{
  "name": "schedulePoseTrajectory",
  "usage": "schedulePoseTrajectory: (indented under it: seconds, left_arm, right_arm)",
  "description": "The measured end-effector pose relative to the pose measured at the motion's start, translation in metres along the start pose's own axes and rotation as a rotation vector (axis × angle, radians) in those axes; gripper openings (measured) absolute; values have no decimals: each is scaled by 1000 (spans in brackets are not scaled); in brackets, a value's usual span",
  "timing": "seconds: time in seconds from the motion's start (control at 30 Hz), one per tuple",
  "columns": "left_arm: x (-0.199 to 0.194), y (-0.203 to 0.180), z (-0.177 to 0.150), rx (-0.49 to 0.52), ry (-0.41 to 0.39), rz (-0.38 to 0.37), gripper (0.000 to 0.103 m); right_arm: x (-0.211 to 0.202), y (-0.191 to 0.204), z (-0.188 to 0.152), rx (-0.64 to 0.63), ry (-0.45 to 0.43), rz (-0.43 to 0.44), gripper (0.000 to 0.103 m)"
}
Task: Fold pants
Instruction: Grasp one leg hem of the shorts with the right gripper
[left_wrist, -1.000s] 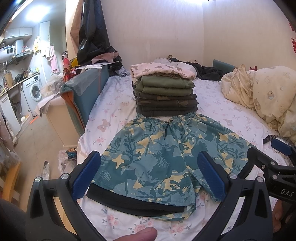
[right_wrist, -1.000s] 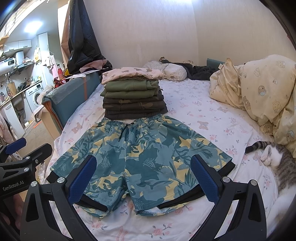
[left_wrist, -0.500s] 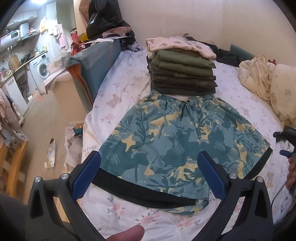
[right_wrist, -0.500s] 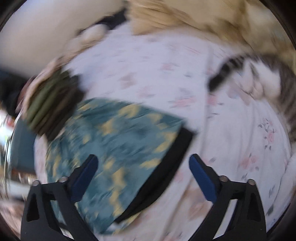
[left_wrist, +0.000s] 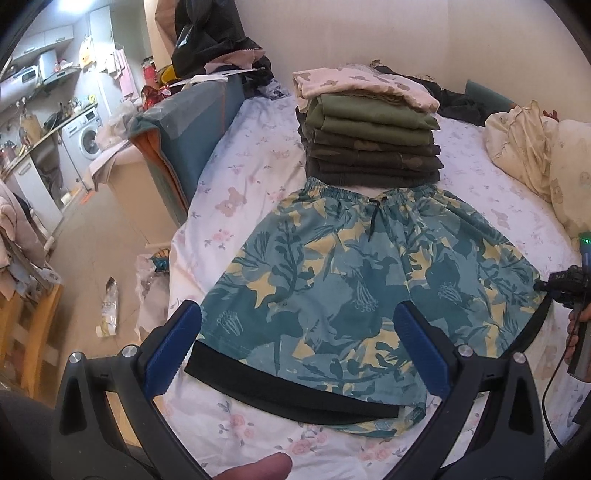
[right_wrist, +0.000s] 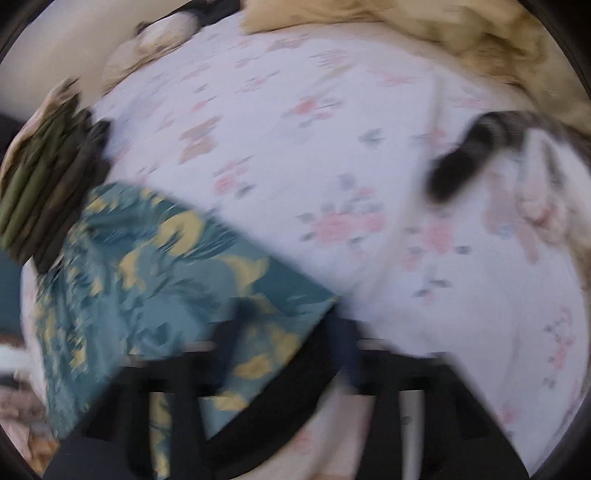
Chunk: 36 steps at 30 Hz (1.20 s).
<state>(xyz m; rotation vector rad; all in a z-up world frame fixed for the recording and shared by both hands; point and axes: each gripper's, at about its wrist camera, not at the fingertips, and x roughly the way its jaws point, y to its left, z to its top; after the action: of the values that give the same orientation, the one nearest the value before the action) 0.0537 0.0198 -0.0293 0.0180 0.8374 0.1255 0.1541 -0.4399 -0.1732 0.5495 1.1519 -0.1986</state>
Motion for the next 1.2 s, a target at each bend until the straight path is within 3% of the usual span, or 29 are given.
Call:
schedulePoseTrajectory:
  seconds: [0.07, 0.17, 0.27, 0.4, 0.47, 0.53, 0.63, 0.8, 0.87, 0.9, 1.1, 1.13, 1.2]
  left_arm:
    - [0, 1, 0, -7, 5, -8, 103]
    - [-2, 3, 1, -22, 7, -22, 103]
    - [-5, 3, 9, -15, 16, -48, 103]
    - [2, 9, 26, -29, 76, -88, 103]
    - [10, 16, 33, -53, 116, -96, 103]
    - [29, 18, 42, -67, 187, -103, 103]
    - [68, 5, 53, -49, 325, -162, 102]
    - [147, -66, 80, 91, 458, -222, 99]
    - [167, -97, 90, 132, 480, -255, 98]
    - [175, -117, 97, 159, 467, -269, 93]
    - [211, -209, 118, 214, 421, -366, 90]
    - [219, -225, 119, 236, 418, -370, 87]
    - [231, -244, 120, 260, 420, -351, 66]
  right_arm:
    - [-4, 9, -2, -27, -11, 8, 5]
    - [-32, 33, -9, -117, -131, -9, 4]
    - [-66, 65, -20, -193, -235, 92, 3]
    - [-106, 121, -55, -384, -284, 304, 3]
    - [-113, 148, -78, -499, -234, 411, 3]
    - [-103, 168, -113, -589, -100, 475, 3]
    - [-71, 180, -154, -657, 49, 424, 3]
    - [-30, 166, -162, -593, 209, 369, 3]
    - [-20, 161, -165, -577, 237, 344, 3]
    - [-16, 157, -166, -573, 251, 331, 3]
    - [-6, 149, -162, -559, 278, 315, 3]
    - [-4, 146, -162, -556, 281, 314, 3]
    - [-3, 145, -162, -554, 286, 317, 3]
